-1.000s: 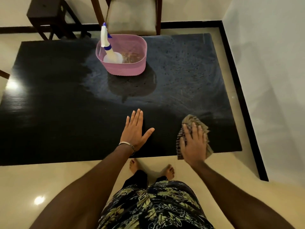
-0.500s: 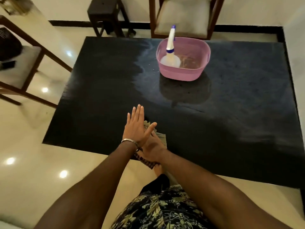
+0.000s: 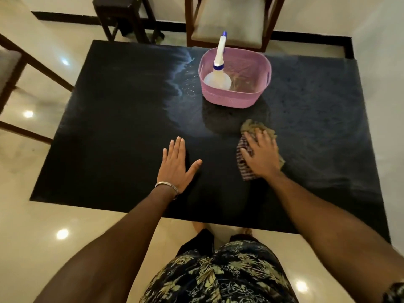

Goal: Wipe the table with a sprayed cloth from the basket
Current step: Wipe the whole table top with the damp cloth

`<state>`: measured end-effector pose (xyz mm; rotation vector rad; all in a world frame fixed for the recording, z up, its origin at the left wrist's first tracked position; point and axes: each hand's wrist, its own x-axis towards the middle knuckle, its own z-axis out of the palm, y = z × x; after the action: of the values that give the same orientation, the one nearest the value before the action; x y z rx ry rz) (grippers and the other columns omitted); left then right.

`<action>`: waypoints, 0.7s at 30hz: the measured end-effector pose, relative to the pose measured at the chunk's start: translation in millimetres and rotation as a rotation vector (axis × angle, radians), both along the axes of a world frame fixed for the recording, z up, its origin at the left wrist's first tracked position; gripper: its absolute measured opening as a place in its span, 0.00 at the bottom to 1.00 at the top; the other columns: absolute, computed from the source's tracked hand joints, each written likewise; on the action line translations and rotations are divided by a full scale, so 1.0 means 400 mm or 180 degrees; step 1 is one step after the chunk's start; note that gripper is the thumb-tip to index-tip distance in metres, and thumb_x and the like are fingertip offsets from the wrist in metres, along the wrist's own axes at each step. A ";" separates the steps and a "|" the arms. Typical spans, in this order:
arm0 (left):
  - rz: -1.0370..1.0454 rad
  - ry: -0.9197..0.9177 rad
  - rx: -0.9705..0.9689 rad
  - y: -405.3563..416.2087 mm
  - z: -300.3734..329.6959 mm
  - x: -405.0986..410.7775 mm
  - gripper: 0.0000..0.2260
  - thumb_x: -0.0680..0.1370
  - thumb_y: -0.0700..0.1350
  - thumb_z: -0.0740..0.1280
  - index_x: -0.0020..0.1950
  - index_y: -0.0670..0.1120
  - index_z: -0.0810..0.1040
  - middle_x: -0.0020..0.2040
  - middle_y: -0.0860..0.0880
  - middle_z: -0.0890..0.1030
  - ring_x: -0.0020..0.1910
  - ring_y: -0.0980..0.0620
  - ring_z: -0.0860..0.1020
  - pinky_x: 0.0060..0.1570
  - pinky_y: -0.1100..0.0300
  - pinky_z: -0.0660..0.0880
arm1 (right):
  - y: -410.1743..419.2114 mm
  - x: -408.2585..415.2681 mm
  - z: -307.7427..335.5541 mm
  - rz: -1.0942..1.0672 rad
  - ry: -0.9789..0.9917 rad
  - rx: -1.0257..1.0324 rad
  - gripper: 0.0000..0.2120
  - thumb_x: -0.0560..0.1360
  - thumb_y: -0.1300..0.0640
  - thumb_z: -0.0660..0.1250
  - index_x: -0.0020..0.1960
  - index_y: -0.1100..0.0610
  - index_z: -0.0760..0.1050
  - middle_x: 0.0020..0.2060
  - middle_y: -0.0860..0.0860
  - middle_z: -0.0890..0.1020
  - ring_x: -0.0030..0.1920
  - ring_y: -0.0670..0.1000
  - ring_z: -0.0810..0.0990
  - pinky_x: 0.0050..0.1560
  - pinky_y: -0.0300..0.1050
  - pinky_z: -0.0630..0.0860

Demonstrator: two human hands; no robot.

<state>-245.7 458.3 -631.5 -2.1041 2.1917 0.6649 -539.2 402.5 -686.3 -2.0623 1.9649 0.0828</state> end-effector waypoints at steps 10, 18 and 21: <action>-0.0150 0.0144 -0.0013 -0.014 -0.013 -0.131 0.43 0.73 0.71 0.37 0.79 0.44 0.40 0.80 0.47 0.41 0.78 0.49 0.39 0.77 0.48 0.42 | 0.136 -0.451 0.001 -0.1654 0.0212 0.0408 0.29 0.83 0.41 0.53 0.81 0.45 0.51 0.81 0.57 0.50 0.80 0.61 0.46 0.78 0.62 0.43; -0.0025 0.0135 -0.0101 -0.028 0.000 -0.248 0.41 0.74 0.70 0.39 0.78 0.44 0.39 0.80 0.47 0.41 0.78 0.50 0.38 0.77 0.49 0.40 | 0.074 -0.117 0.032 -0.0252 0.0162 0.0267 0.29 0.82 0.41 0.51 0.81 0.42 0.47 0.81 0.54 0.49 0.80 0.60 0.46 0.76 0.63 0.40; 0.0001 0.0153 -0.0112 -0.030 0.005 -0.285 0.41 0.75 0.70 0.40 0.79 0.44 0.39 0.79 0.47 0.40 0.77 0.50 0.37 0.76 0.50 0.38 | 0.058 0.025 0.031 0.0770 -0.0094 0.0442 0.30 0.82 0.40 0.51 0.81 0.41 0.46 0.81 0.52 0.45 0.80 0.57 0.41 0.76 0.62 0.37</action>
<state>-359.8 446.1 -629.5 -2.1271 2.2443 0.6891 -529.2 425.5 -673.7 -2.1845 1.6355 0.2311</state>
